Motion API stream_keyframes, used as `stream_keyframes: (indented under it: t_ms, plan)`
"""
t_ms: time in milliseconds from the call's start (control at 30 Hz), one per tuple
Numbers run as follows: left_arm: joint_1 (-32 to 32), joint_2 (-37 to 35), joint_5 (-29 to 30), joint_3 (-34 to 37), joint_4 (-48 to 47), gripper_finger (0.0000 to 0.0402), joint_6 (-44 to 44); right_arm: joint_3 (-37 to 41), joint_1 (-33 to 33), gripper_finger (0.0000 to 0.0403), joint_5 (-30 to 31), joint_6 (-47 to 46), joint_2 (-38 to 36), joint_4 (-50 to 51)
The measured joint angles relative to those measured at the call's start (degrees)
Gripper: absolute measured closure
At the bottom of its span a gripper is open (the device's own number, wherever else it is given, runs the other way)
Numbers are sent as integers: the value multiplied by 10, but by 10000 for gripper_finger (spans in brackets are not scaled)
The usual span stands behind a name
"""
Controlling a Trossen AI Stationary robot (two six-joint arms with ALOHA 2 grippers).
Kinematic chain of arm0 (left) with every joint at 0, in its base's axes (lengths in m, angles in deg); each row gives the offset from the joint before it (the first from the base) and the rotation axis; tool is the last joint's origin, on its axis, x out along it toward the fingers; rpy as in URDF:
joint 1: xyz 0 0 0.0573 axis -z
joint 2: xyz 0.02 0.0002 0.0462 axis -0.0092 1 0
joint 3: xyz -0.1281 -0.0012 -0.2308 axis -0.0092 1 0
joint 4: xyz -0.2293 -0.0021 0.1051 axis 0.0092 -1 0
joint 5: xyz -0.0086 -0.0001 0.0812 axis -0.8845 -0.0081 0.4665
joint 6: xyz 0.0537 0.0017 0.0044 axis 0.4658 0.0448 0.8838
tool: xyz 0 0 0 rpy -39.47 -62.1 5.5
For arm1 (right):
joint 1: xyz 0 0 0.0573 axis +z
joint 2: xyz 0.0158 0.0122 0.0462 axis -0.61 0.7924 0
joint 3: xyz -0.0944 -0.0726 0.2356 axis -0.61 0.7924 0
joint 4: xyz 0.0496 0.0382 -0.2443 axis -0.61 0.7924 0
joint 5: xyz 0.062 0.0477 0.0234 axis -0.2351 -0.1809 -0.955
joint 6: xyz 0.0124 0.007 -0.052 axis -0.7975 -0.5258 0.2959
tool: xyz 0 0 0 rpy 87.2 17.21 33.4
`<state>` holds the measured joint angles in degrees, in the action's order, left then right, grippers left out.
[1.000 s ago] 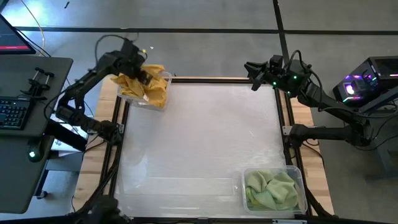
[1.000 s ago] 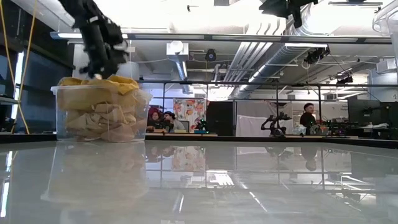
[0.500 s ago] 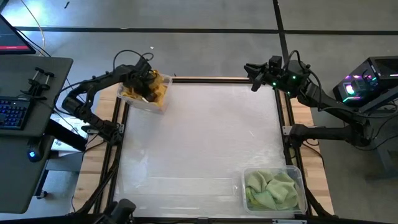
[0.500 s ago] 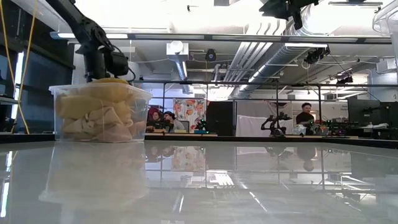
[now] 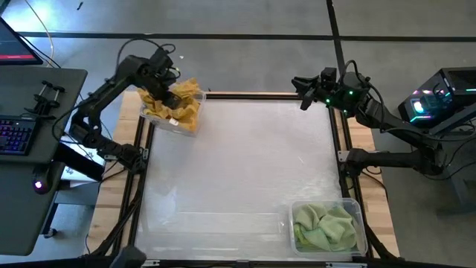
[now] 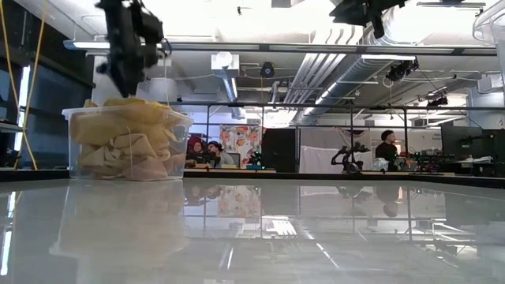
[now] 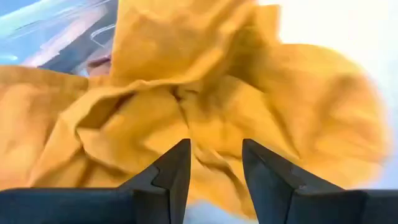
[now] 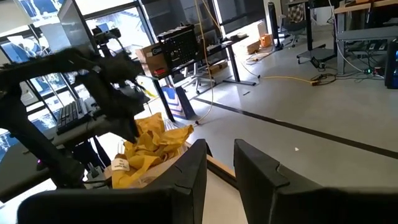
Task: Sort towels by color in basket
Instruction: Put the yellow kitchen towel into the top transparent bin
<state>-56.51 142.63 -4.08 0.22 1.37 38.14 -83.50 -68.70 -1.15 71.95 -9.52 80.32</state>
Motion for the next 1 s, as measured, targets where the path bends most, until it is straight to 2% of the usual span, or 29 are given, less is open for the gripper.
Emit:
stream_keyframes:
  t_ms: [67,167,233,300,367,500,600,733,867,1000]
  plan:
    - [6,-16,-37,-19,-21,272,-7,0,0,327,0,0,0,0]
    - [14,-38,-143,-19,-17,285,-11,0,0,327,0,0,0,3]
    - [25,-40,-186,-15,-16,302,-27,0,0,327,0,0,0,3]
    - [35,-40,-173,5,14,323,-45,0,0,327,0,0,0,3]
    - [41,-38,-139,43,77,347,-77,0,0,327,0,0,0,3]
    - [43,-26,-126,134,215,392,-143,0,0,327,3,10,0,3]
    - [35,-6,-125,199,310,396,-196,0,0,327,3,8,0,3]
    - [28,24,-118,264,420,396,-223,0,0,327,3,-1,0,9]
    - [23,38,-99,260,410,400,-210,0,0,327,3,-1,0,18]
    - [26,14,-95,206,356,401,-194,0,0,327,3,0,0,20]
